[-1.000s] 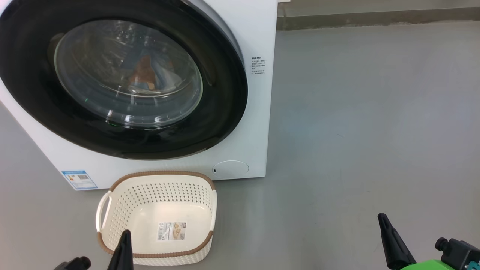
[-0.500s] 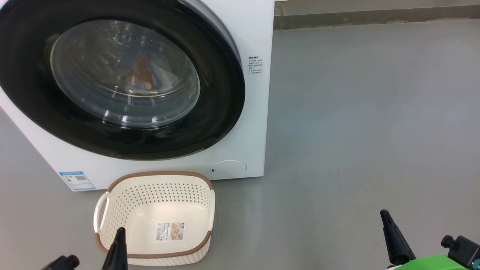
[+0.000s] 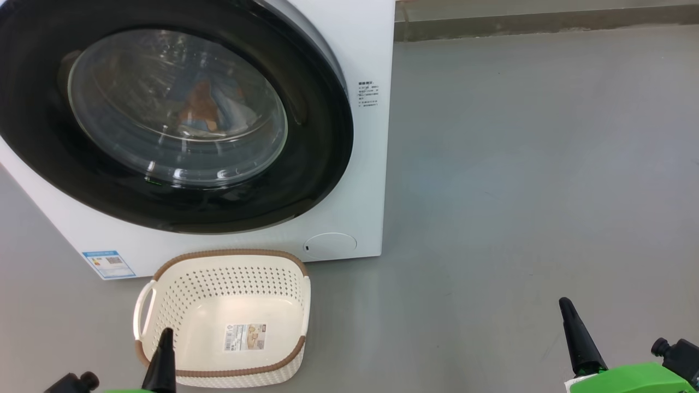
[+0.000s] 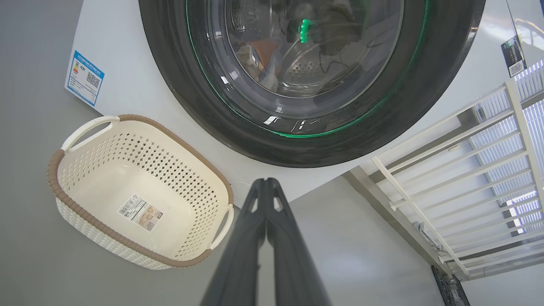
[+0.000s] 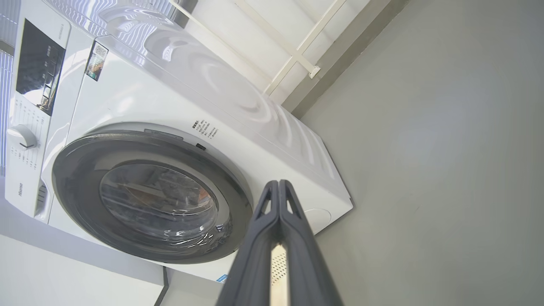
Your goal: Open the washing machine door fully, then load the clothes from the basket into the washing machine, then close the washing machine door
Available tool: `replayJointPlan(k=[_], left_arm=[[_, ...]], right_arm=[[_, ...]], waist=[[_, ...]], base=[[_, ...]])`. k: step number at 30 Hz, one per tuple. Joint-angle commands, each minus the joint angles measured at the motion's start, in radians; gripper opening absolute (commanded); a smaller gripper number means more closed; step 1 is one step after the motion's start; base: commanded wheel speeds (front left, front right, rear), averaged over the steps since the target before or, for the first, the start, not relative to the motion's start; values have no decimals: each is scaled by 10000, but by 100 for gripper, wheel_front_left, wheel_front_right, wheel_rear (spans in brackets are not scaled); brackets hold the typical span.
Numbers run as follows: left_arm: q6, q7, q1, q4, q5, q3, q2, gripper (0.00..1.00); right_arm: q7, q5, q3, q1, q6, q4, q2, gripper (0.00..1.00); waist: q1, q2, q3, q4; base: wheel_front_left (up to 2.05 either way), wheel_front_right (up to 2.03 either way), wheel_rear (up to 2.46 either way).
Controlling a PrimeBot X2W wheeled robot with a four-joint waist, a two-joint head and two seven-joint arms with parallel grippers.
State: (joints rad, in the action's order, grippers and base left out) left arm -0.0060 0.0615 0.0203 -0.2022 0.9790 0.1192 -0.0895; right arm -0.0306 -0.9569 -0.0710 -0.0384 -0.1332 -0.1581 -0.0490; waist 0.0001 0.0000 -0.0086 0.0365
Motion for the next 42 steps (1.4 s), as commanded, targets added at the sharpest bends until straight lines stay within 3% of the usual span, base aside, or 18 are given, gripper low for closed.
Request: replayJointPlan(k=[1,42], left_arm=[[-164,-56,-511,152,330,-329,-62,0],[-927,-1123,-1041,-253,4664,-1584,145,0]], right_arm=[[63,-389,117,428,12,184,-137,0],[901,-4844,-104,1142,21,-547,-168,0]], waist=[[0,0,4,-12],[0,0,84,-261]], base=[[0,0,0],[0,0,0]])
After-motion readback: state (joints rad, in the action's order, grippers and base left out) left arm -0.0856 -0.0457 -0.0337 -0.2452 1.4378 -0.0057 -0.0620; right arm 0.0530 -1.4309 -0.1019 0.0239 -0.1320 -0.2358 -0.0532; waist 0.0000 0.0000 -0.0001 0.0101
